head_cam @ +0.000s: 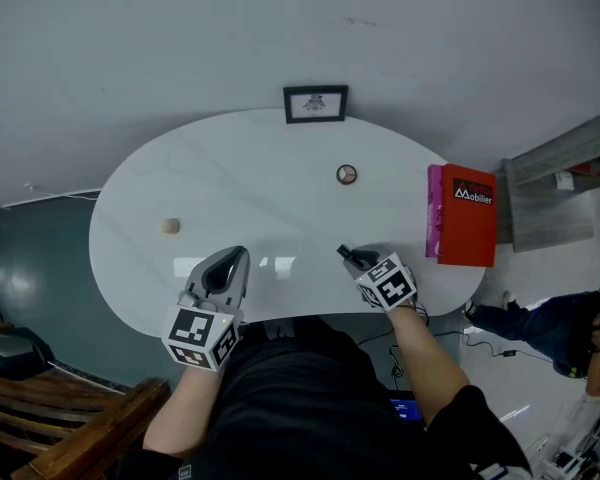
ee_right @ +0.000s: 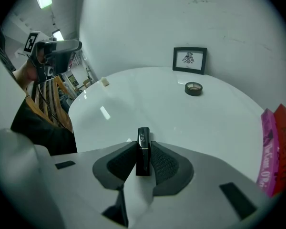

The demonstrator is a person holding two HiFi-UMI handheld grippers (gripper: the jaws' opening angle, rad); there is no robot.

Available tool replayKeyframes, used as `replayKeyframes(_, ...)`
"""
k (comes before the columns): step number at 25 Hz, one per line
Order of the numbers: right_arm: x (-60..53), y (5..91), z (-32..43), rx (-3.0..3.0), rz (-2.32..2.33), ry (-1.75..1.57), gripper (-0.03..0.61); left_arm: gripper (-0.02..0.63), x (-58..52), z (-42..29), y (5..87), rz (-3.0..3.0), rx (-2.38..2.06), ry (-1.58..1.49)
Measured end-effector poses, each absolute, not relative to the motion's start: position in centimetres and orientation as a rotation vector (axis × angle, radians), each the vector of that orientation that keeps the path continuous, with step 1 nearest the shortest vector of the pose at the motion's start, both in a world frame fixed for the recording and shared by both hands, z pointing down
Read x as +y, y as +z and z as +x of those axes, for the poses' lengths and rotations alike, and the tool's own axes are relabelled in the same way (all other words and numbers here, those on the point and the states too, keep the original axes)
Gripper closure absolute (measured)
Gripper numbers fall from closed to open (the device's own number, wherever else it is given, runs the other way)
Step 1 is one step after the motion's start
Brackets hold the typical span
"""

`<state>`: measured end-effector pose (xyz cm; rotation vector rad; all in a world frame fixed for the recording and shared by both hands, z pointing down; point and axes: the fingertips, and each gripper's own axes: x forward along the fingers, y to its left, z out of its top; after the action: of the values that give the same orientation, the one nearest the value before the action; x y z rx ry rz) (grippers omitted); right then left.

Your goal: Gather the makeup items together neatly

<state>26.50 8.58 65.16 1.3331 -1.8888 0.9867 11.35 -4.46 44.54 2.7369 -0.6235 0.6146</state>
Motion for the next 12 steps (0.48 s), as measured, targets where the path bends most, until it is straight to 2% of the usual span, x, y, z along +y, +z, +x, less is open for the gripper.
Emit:
replayKeyframes(7,5.4,62.3,24.8,-1.903,1.470,1.047,0.477,0.588,-8.8,7.4,43.8,2.715,-0.666,0.525)
replayKeyframes(12,1.1,60.4,19.3,-1.934,1.489,1.040,0.477,0.588,-13.2,1.8,43.4,2.768,-0.713,0.529)
